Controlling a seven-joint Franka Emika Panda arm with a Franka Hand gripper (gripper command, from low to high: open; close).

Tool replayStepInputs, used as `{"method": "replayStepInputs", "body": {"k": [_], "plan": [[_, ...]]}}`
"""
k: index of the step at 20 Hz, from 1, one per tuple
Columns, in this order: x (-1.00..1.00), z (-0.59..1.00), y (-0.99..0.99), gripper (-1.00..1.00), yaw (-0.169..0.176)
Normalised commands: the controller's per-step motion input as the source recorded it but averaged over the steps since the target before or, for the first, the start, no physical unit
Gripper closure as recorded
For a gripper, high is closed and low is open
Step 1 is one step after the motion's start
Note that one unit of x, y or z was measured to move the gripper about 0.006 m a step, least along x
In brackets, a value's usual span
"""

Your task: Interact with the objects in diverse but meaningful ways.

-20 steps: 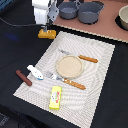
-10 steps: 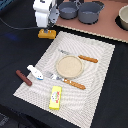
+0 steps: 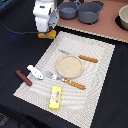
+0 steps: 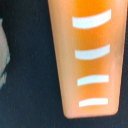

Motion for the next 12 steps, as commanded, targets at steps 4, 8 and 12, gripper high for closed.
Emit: {"method": "replayStepInputs", "body": {"k": [4, 8, 12], "plan": [[-0.06, -0.34, 0.00, -1.00, 0.021], [-0.16, -0.36, -0.05, -1.00, 0.023], [-0.19, -0.34, -0.07, 1.00, 0.023]]}}
